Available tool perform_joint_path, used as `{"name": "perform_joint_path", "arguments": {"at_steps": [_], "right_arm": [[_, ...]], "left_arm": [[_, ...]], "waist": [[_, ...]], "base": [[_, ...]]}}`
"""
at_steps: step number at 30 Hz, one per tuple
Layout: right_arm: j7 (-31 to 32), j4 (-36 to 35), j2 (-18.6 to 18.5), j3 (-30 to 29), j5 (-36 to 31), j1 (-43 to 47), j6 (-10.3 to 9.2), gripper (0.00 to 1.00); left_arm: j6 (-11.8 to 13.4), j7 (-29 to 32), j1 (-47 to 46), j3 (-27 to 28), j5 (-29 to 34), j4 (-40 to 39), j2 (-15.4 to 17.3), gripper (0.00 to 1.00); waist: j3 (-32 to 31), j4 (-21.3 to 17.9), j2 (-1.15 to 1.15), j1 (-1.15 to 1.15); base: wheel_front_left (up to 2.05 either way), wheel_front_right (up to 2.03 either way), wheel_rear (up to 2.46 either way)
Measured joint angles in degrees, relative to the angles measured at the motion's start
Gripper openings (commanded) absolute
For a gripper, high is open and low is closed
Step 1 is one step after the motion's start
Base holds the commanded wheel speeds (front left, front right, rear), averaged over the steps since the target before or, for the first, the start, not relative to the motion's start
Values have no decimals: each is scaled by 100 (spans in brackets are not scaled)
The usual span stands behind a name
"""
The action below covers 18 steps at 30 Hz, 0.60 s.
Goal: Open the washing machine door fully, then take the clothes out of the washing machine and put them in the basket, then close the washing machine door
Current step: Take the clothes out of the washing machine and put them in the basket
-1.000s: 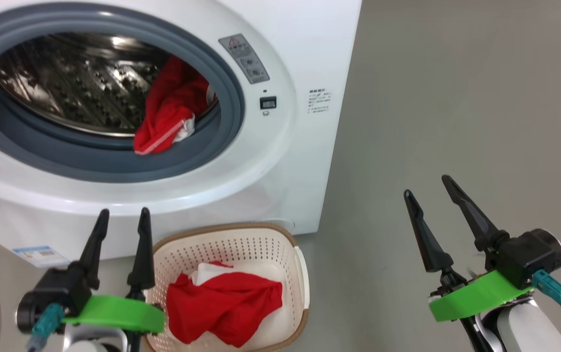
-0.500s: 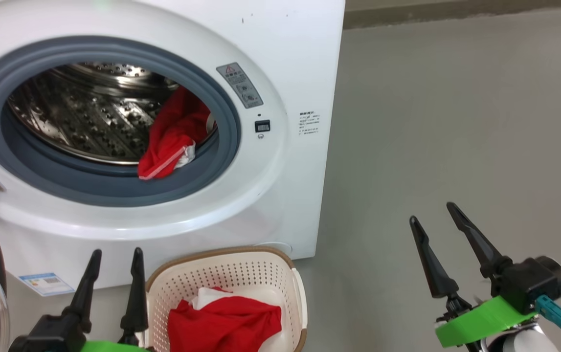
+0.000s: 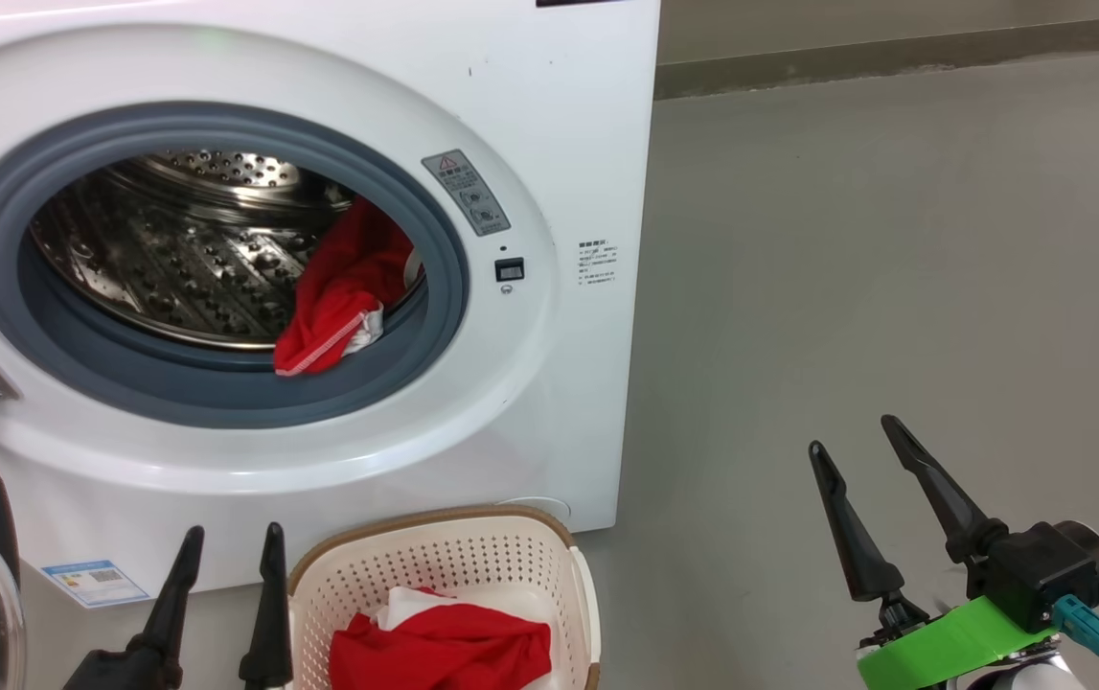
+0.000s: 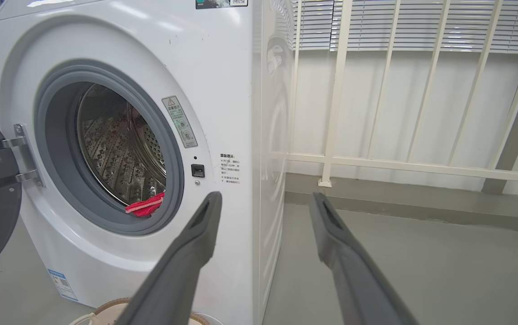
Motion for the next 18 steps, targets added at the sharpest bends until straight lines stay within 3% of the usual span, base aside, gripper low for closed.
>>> {"name": "perform_joint_path", "arguments": {"at_steps": [18], "right_arm": [[0, -51, -1, 4, 1, 75, 0, 100]], "left_arm": [[57, 0, -229, 33, -11, 347, -2, 100]], "waist": [[125, 67, 0, 0]], "base": [[0, 0, 0]]}}
